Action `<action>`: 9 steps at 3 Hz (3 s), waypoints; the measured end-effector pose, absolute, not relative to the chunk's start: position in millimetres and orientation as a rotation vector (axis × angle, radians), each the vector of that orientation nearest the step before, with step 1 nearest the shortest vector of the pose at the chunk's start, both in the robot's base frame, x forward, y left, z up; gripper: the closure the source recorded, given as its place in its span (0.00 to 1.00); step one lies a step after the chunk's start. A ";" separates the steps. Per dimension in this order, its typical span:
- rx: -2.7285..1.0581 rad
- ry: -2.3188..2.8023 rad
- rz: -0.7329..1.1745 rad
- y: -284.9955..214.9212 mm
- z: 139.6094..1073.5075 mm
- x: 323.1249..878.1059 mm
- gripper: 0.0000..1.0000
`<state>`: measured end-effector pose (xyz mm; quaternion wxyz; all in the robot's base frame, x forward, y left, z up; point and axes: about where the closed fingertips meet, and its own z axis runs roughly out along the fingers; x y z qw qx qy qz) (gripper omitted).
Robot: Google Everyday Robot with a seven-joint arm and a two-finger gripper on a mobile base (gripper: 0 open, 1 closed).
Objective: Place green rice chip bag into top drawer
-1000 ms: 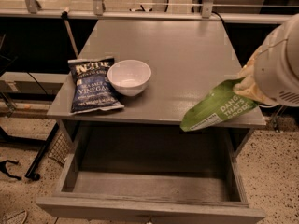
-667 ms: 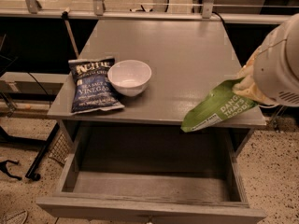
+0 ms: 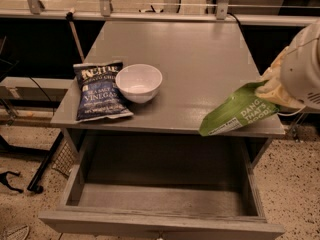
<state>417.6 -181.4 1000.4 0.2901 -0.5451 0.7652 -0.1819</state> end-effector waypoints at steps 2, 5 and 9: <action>-1.396 2.101 -0.405 -213.8 978.5 433.4 1.00; -1.315 2.280 -0.475 -263.7 962.7 378.0 1.00; -1.343 2.308 -0.537 -253.2 977.9 332.6 1.00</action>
Offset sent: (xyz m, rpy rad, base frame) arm 0.0265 -0.0535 -0.0499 0.1007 0.0916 -0.0683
